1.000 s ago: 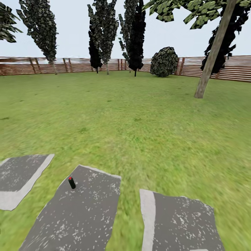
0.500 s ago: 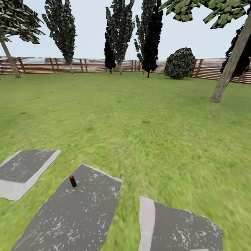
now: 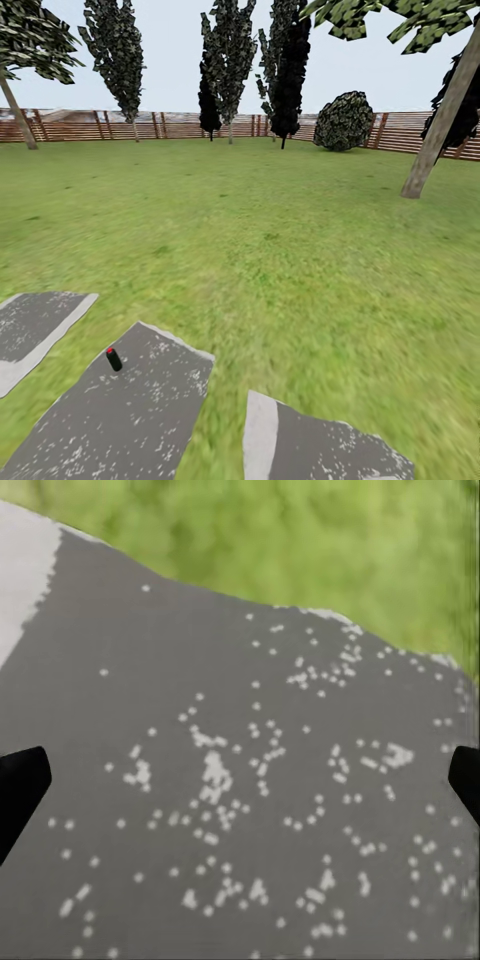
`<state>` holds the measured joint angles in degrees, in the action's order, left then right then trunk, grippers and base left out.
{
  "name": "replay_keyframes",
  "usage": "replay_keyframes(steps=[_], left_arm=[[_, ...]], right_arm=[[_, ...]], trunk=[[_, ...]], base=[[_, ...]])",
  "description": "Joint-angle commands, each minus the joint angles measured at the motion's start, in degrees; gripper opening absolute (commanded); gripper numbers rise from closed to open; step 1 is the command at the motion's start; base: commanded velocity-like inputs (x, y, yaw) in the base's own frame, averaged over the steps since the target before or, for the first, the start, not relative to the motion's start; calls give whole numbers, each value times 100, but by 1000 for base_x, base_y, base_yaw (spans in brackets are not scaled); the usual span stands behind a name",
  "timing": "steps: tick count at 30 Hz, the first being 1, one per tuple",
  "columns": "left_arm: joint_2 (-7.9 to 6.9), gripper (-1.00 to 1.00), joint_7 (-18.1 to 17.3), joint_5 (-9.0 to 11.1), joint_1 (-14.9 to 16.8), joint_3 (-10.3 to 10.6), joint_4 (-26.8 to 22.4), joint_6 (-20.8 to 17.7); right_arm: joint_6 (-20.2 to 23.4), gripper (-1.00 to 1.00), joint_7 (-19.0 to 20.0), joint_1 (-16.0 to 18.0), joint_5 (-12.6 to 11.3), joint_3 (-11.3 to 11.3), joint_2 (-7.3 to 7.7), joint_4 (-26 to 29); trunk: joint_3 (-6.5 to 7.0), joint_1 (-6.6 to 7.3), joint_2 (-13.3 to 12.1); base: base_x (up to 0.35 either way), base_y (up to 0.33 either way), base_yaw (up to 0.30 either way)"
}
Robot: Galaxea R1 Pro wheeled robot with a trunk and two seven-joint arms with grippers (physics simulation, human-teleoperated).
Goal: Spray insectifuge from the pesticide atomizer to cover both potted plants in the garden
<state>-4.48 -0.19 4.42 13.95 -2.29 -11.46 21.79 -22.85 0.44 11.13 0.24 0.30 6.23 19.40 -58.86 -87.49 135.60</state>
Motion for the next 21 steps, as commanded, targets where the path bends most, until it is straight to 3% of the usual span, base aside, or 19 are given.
replay_keyframes(steps=[1,13,21], left_arm=[[0,100,-7,42,2,0,4,18],[0,100,-7,42,2,0,4,18],[0,100,-7,42,2,0,4,18]], right_arm=[[-17,100,3,3,2,3,1,-6],[-17,100,14,3,-6,-3,1,1],[-17,100,17,3,-6,-4,1,0]], trunk=[[-5,-1,2],[-5,-1,2],[-5,-1,2]], base=[[205,-275,0],[205,-274,2],[205,-271,206]])
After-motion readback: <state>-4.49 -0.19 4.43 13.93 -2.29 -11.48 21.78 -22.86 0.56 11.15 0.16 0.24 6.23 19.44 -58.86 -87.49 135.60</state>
